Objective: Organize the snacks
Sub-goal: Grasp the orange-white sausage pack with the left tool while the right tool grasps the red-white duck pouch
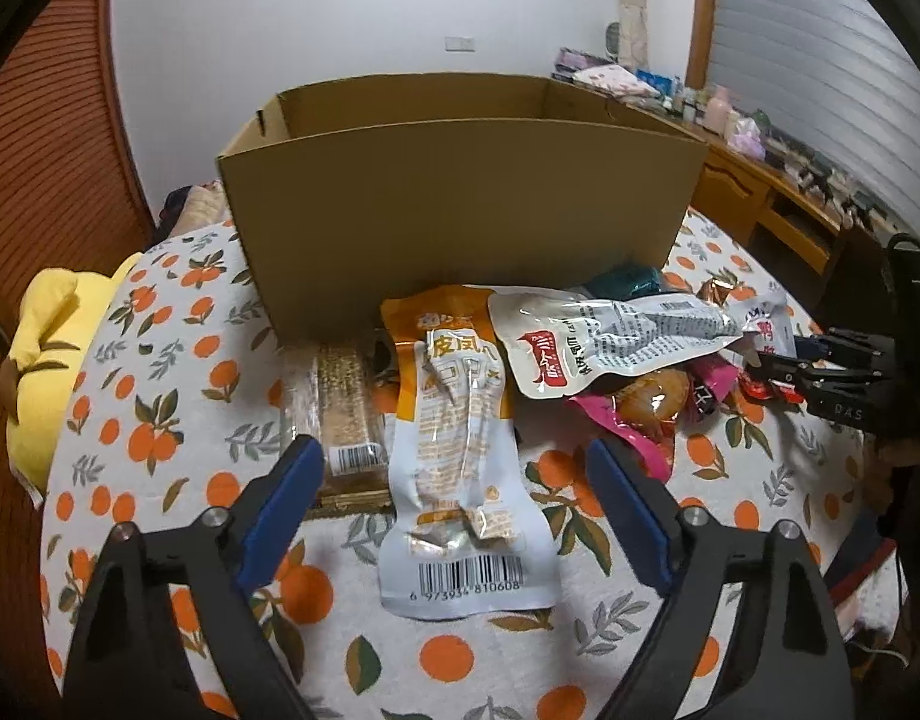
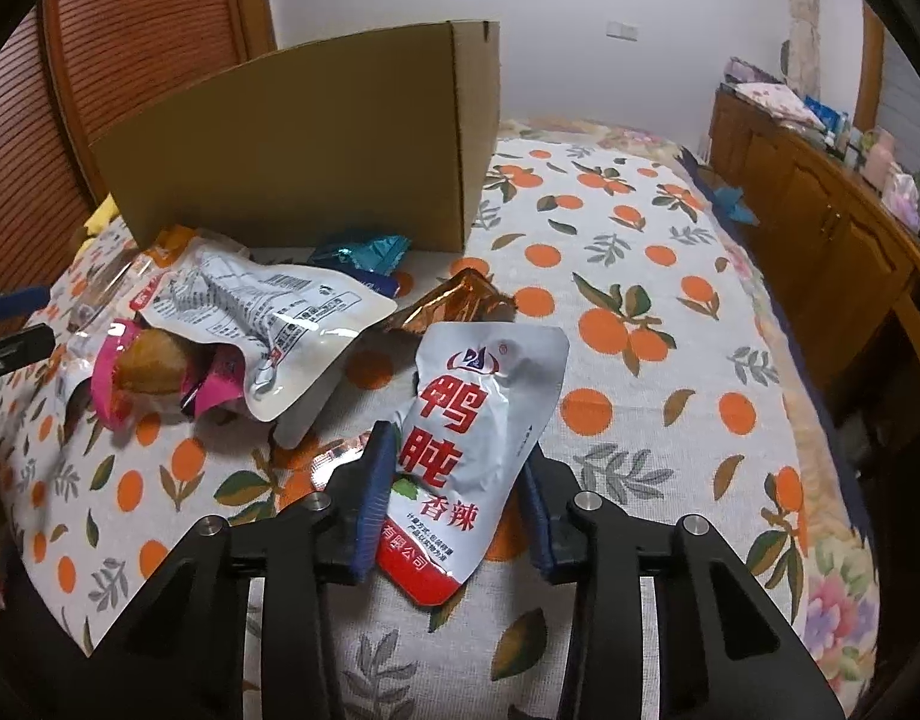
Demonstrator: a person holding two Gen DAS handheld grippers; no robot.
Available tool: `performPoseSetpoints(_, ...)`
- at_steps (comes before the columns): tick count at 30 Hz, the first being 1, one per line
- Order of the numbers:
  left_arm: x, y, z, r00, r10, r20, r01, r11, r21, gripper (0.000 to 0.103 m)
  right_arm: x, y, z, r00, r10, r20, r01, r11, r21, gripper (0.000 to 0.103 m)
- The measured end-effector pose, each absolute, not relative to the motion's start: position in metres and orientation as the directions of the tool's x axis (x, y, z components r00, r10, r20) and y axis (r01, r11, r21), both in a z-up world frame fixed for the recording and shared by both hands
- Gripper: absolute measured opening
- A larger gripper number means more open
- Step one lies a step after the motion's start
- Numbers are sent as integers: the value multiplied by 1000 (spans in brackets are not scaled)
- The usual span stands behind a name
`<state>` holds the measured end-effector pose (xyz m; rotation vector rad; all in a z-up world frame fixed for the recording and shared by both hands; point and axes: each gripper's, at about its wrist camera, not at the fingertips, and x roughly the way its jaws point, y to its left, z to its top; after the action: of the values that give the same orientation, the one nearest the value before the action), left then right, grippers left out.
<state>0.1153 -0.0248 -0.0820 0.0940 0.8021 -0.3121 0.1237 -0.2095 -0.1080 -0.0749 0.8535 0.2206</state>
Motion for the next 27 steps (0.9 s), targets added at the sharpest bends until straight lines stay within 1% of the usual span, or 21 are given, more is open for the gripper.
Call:
performPoseSetpoints(2, 121, -29, -83, 642, -237, -729, 331, 943, -15, 83, 123, -208, -108, 640, 159, -752, -223, 975, 16, 38)
performPoseSetpoints(4, 129, -30, -83, 627, -238, -741, 337, 941, -18, 81, 124, -208, -108, 640, 163, -751, -225, 974, 20, 38)
performPoseSetpoints(6, 137, -31, -84, 616, -237, -751, 337, 941, -21, 77, 124, -209, -108, 640, 166, -750, -224, 974, 25, 38)
performPoseSetpoints(8, 143, -34, -85, 607, -237, -758, 342, 940, -19, 65, 124, -209, -109, 642, 160, -750, -225, 974, 15, 38)
performPoseSetpoints(11, 151, -39, -88, 589, -242, -771, 358, 933, -19, 57, 123, -208, -109, 643, 161, -749, -225, 974, 16, 38)
performPoseSetpoints(15, 163, -41, -94, 566, -222, -794, 358, 934, -6, 57, 123, -208, -109, 643, 164, -748, -225, 974, 21, 38)
performPoseSetpoints(19, 173, -41, -101, 535, -222, -815, 360, 933, -17, 62, 123, -208, -109, 644, 164, -747, -225, 974, 20, 38)
performPoseSetpoints(24, 177, -50, -110, 520, -207, -829, 377, 926, 6, 62, 123, -208, -109, 644, 163, -748, -226, 974, 18, 39)
performPoseSetpoints(25, 177, -51, -111, 519, -207, -829, 380, 925, 7, 62, 123, -209, -109, 644, 162, -748, -226, 974, 16, 39)
performPoseSetpoints(26, 176, -51, -111, 522, -203, -828, 380, 925, 13, 57, 122, -208, -109, 644, 161, -748, -227, 974, 15, 39)
performPoseSetpoints(27, 175, -52, -111, 530, -193, -826, 378, 925, 27, 55, 122, -208, -110, 644, 161, -748, -227, 974, 14, 39)
